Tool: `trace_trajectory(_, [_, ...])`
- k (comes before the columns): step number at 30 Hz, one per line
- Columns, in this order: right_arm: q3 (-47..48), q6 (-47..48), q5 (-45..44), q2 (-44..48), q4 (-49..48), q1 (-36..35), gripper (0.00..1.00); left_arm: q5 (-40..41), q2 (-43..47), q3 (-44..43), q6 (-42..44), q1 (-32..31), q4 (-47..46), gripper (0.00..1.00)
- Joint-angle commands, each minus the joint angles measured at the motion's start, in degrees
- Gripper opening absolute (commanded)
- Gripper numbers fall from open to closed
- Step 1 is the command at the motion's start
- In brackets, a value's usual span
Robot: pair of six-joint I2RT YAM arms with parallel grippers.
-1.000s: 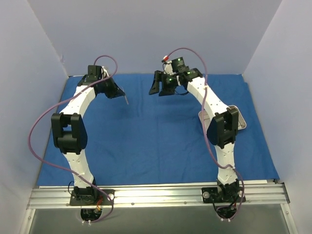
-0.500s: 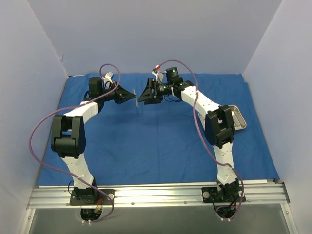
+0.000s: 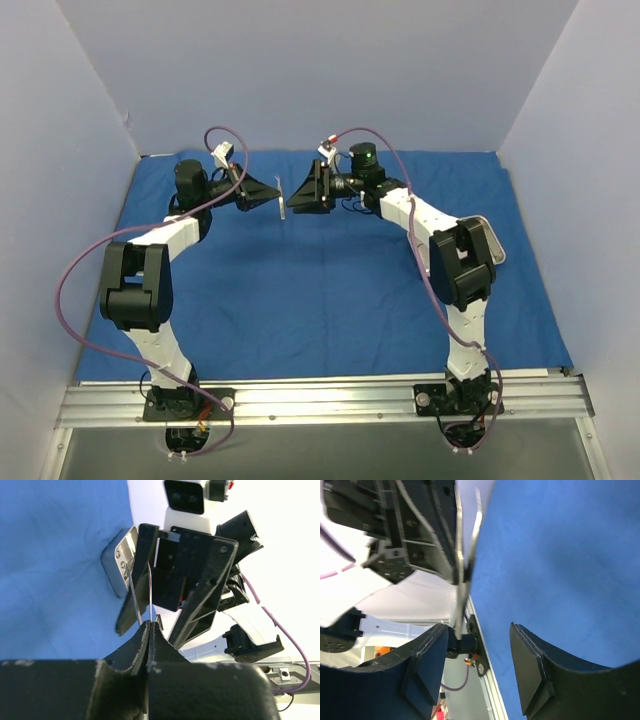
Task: Open and lay out the surgical kit
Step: Adjust the medical item in the surgical kit.
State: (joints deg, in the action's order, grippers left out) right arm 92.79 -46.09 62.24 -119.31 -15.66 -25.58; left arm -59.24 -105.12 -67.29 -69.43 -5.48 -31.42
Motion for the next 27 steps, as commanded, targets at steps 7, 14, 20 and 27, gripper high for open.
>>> trace_trajectory(7, [0.72,-5.42,4.82,4.7,-9.65,0.62,0.51,-3.16,-0.79,-0.74,-4.83,-0.85,-11.62,0.02])
trace_trajectory(14, [1.6,-6.47,5.79,3.47,-10.88,-0.26,0.47,-3.33,-2.02,-0.12,-9.85,-1.99,-18.06,0.02])
trace_trajectory(20, [0.9,-9.11,6.67,3.29,-14.92,-0.34,0.43,-3.33,-2.63,-0.12,-10.73,-2.87,-19.12,0.02])
trace_trajectory(27, [-1.38,-10.69,6.85,3.99,-17.3,-0.34,0.25,-3.51,-3.16,0.05,-12.57,-3.23,-21.49,0.02])
